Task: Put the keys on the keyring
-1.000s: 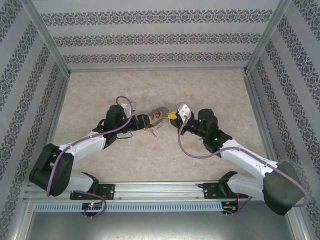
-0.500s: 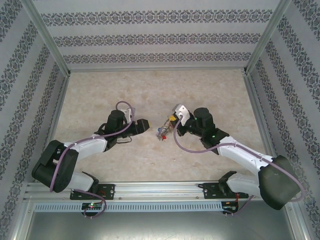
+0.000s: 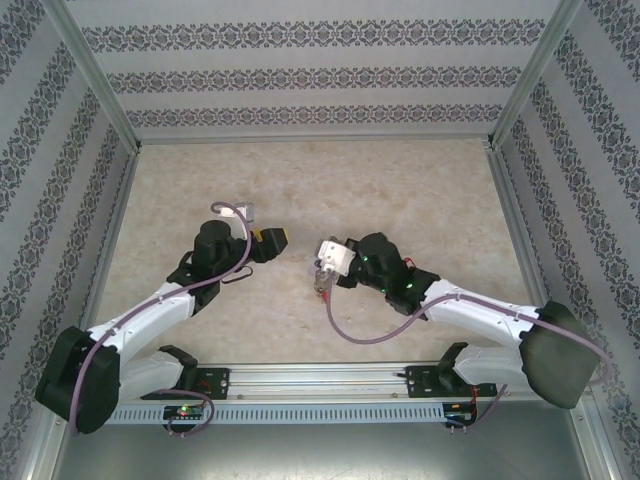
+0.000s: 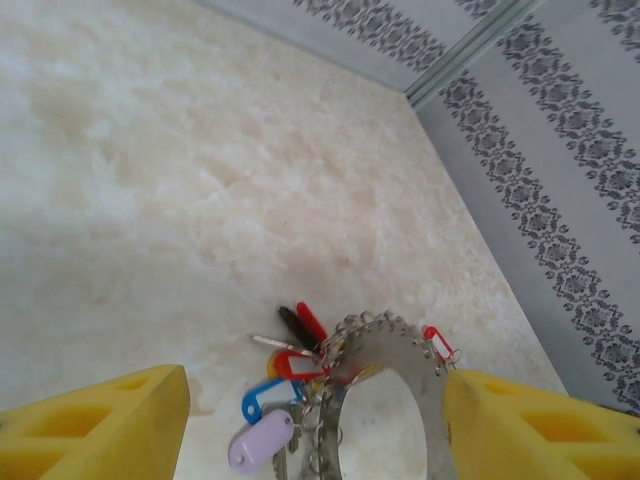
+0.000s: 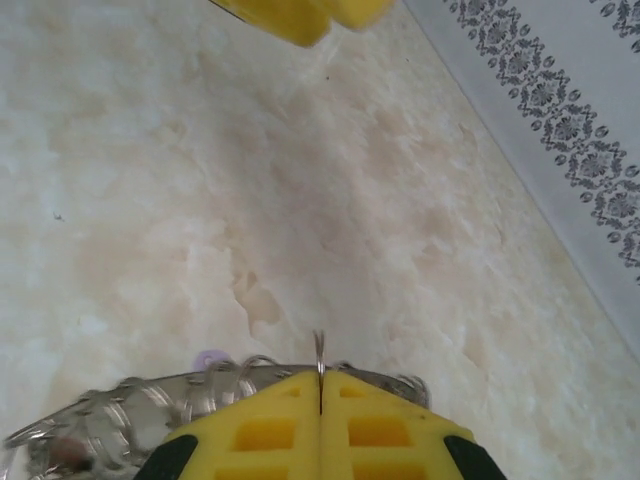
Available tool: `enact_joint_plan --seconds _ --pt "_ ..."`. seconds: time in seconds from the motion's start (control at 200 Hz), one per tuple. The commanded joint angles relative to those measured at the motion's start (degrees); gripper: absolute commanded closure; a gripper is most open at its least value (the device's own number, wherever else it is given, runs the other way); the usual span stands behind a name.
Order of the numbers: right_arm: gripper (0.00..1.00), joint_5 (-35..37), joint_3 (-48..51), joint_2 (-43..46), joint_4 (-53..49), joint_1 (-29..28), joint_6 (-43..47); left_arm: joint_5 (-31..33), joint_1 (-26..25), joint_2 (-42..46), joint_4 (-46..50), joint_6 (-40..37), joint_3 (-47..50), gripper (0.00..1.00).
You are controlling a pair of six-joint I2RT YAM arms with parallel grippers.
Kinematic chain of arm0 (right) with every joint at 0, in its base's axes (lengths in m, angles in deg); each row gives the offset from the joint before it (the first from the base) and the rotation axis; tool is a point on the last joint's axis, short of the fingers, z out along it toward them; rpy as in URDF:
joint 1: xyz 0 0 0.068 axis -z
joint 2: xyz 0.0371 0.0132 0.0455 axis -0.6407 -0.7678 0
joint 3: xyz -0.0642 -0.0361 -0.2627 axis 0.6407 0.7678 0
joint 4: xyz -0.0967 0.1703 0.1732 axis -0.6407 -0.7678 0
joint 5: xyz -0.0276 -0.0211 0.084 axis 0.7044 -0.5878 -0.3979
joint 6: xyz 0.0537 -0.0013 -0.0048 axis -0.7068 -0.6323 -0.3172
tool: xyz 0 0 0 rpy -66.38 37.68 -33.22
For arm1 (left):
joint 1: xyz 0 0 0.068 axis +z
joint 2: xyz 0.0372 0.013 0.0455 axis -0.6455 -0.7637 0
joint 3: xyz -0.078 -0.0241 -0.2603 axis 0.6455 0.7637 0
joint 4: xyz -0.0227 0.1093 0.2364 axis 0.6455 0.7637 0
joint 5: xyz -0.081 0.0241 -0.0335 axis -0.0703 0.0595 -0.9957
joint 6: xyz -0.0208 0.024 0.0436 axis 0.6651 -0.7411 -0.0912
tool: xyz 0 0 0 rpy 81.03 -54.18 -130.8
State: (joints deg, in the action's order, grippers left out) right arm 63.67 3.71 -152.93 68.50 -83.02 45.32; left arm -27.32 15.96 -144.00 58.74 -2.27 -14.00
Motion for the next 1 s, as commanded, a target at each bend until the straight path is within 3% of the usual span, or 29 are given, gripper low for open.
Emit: enact_joint_plan --seconds 0.0,0.05,0.135,0.31,0.455,0.699,0.994 --pt "1.00 -24.56 0.38 1.83 3.94 9.44 -16.63 -1.49 0.70 2.28 -1.83 -8.98 1.19 0.33" --pt "1.00 -34.30 -1.09 0.21 3.10 12.66 -20.05 -2.77 0.69 2.95 -2.10 -11.07 1.03 0.34" --pt "1.00 -44.47 -2.58 -2.21 2.57 14.94 -22.53 -6.19 0.68 3.39 -3.56 -14.42 0.82 0.35" --pt "1.00 -49.44 -2.62 -2.67 5.88 17.09 -22.14 -18.23 0.63 2.78 -4.67 -23.12 -1.25 0.41" --pt "1.00 -54.90 -4.63 -2.90 4.62 18.79 -20.05 -26.13 0.57 2.30 -2.26 -30.44 -3.13 0.57" --pt "1.00 -54.19 -4.68 -2.24 3.78 18.57 -15.26 -36.67 -0.92 -1.73 3.95 -39.56 -9.09 0.61" --pt "1.00 -54.01 -5.14 -2.90 3.70 17.87 -13.23 -37.62 -4.20 -7.31 11.85 -49.90 -12.74 0.65"
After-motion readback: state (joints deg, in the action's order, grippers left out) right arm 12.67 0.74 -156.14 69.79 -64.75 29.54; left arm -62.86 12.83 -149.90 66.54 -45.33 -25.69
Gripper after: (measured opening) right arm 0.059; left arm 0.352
